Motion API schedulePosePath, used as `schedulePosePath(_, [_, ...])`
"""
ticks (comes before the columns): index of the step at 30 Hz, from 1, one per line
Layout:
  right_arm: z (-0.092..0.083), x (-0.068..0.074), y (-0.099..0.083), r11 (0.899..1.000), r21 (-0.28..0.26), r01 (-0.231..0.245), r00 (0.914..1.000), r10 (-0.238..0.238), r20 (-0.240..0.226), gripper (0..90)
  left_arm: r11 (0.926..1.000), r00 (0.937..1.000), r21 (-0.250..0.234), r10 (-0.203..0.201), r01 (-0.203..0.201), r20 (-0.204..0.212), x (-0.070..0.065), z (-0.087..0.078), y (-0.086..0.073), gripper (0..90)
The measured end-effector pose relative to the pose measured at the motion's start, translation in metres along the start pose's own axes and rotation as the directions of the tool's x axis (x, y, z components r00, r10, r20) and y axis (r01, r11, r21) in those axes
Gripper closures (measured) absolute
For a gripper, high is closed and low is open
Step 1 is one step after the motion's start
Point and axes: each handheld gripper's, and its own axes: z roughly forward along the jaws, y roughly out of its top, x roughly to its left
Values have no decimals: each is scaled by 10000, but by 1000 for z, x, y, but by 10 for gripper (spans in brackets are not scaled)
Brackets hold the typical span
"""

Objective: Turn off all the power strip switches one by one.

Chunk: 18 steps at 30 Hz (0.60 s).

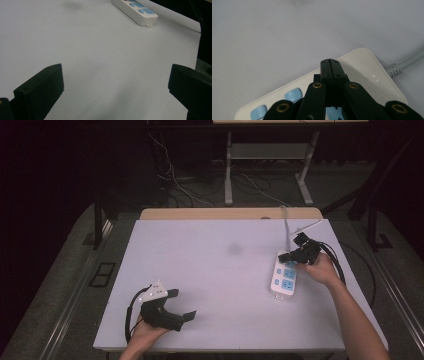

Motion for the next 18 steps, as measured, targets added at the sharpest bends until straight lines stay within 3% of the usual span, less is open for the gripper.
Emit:
schedulePosePath(12, [-1, -1, -2, 9997, -176, -162, 9998, 160, -109, 900, 10000, 10000, 26, -74, 74, 2, 2, 1, -1, 0])
schedulePosePath(13, [-3, -2, -1, 9989, -377, -267, 9993, 256, -287, 900, 10000, 10000, 31, -82, 82, 4, 2, 1, -1, 0])
schedulePosePath(18, [-4, -1, -1, 9994, -204, -267, 9994, 262, -229, 900, 10000, 10000, 27, -90, 90, 7, 2, 1, -1, 0])
